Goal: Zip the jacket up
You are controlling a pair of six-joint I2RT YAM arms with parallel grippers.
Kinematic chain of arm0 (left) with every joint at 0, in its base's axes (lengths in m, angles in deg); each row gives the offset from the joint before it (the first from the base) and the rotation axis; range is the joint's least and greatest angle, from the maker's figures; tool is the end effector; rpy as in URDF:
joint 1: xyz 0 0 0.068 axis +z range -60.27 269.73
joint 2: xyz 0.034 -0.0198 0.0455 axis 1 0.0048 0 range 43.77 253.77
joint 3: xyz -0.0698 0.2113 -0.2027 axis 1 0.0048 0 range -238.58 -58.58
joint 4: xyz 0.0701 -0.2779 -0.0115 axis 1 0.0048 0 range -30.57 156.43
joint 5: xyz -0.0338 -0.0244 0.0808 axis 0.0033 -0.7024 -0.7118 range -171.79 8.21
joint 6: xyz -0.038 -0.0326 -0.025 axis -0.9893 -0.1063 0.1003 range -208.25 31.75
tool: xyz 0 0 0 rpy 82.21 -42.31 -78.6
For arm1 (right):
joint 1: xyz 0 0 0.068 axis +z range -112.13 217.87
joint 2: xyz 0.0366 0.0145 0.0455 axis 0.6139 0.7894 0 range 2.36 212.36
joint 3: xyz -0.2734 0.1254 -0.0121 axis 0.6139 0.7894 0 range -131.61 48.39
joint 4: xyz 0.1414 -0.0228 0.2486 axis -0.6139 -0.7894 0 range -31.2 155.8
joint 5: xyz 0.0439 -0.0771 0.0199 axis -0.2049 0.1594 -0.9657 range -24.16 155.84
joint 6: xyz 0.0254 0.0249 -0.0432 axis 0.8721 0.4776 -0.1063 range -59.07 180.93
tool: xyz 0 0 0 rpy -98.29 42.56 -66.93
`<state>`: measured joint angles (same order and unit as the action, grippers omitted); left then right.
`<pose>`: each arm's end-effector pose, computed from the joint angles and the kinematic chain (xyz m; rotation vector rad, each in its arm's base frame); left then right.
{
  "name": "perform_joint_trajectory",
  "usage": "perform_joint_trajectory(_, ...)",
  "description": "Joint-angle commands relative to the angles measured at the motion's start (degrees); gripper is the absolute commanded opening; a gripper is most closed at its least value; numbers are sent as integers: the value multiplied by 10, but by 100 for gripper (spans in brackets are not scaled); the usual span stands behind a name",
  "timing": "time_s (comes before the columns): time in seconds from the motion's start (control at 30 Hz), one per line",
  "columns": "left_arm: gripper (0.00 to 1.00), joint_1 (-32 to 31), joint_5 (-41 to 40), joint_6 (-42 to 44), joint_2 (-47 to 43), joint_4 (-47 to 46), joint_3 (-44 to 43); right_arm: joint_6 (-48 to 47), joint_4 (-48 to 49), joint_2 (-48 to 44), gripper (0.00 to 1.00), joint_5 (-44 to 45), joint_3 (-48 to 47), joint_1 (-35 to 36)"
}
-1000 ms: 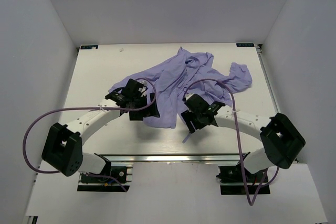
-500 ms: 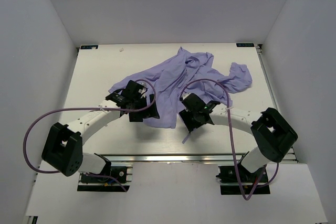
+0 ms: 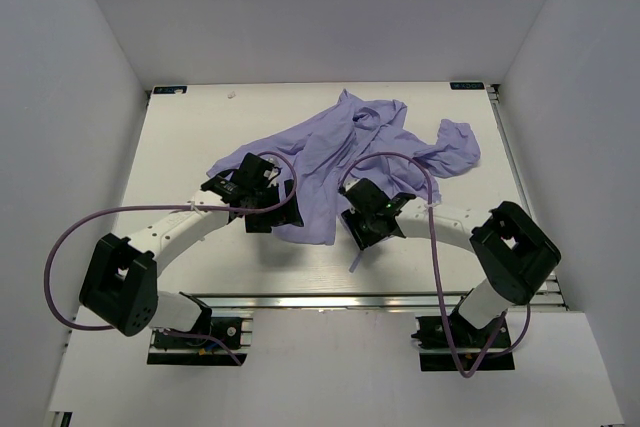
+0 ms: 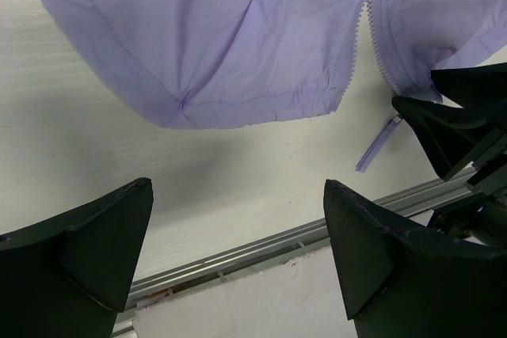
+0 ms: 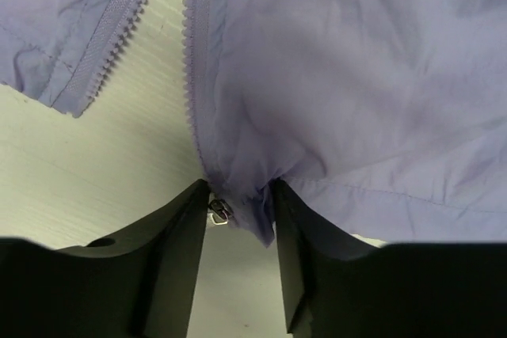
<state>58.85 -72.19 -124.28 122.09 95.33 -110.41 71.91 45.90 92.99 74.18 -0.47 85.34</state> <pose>0.2393 -0.1506 0.2336 -0.0676 2.7744 -0.5705 0.2200 0.2315 0.1713 -0.7790 2.5192 0.1569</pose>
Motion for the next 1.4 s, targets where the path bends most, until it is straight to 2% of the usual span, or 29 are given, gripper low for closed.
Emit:
perform_joint_trajectory(0.0, 98, -1, -9, -2, -16, 4, -5, 16, 6, 22, 43, -33, 21, 1)
perform_joint_trajectory(0.03, 98, -1, -9, -3, -16, 4, -4, 19, 10, 24, 43, -52, 20, 1)
perform_joint_trajectory(0.13, 98, -1, -7, -3, -16, 3, -5, 41, 27, 27, 54, -105, 7, 3)
perform_joint_trajectory(0.23, 98, -1, -6, -4, -17, 4, -7, 85, 38, 19, 54, -127, -4, 10)
perform_joint_trajectory(0.3, 98, -1, -6, -4, -16, 4, -7, 100, 42, 6, 59, -137, -6, 21)
perform_joint_trajectory(0.4, 98, -1, -7, -4, -14, 4, -10, 101, 39, -8, 59, -131, -6, 25)
perform_joint_trajectory(0.5, 98, -1, -6, -3, -12, 4, -13, 105, 25, -17, 54, -100, -11, 25)
perform_joint_trajectory(0.73, 98, -1, -8, -3, -10, 5, -13, 125, 19, 20, 50, -55, -22, 34)
perform_joint_trajectory(0.87, 98, -1, -9, -3, -8, 7, -13, 141, 11, 38, 41, -19, -32, 42)
perform_joint_trajectory(1.0, 98, -1, -18, -2, -9, 10, -13, 148, -2, 56, 41, 6, -42, 55)
perform_joint_trajectory(1.2, 98, -1, -20, -3, -11, 14, -13, 178, -24, 88, 34, 47, -51, 83)
perform_joint_trajectory(1.27, 98, -1, -23, -3, -13, 18, -14, 185, -27, 96, 22, 54, -55, 92)
perform_joint_trajectory(1.33, 98, -1, -26, -1, -20, 20, -14, 192, -26, 104, 0, 44, -57, 98)
perform_joint_trajectory(1.37, 98, -1, -27, -1, -23, 22, -14, 194, -23, 102, 0, 41, -54, 98)
